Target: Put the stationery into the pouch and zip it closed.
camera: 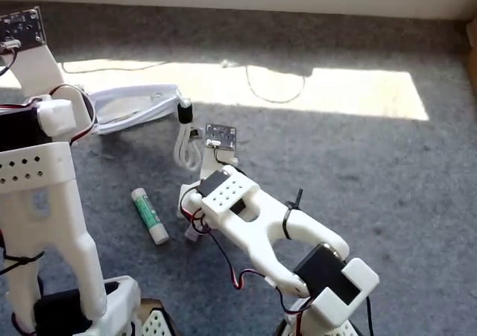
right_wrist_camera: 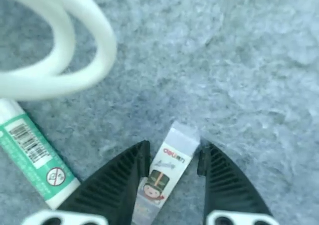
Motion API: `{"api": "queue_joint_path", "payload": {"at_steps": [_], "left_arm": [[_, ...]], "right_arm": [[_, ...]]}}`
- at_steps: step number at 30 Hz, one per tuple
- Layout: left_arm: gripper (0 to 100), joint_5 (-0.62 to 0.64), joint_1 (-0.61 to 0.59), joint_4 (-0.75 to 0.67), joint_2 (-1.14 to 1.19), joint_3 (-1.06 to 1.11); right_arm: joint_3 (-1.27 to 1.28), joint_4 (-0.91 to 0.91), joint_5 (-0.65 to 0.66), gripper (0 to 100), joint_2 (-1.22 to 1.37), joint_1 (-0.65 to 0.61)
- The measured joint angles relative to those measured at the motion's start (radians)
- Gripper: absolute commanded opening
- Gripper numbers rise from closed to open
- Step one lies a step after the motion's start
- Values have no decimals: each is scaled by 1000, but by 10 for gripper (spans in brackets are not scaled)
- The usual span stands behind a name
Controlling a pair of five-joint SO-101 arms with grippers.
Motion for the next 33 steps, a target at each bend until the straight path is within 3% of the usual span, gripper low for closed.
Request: {"api": "queue_joint_path", "payload": {"at_steps": [4,15,27,33], "left_arm": [[6,0,0,0,0,0],[6,0,0,0,0,0],[6,-2,95,0,0,0],[6,-2,190,81,6,-71]], "right_arm": [[0,0,0,16,0,2],[-6,137,137,12,-25,43],[117,224,333,12,-428,209],[190,224,417,12,-615,290]]}}
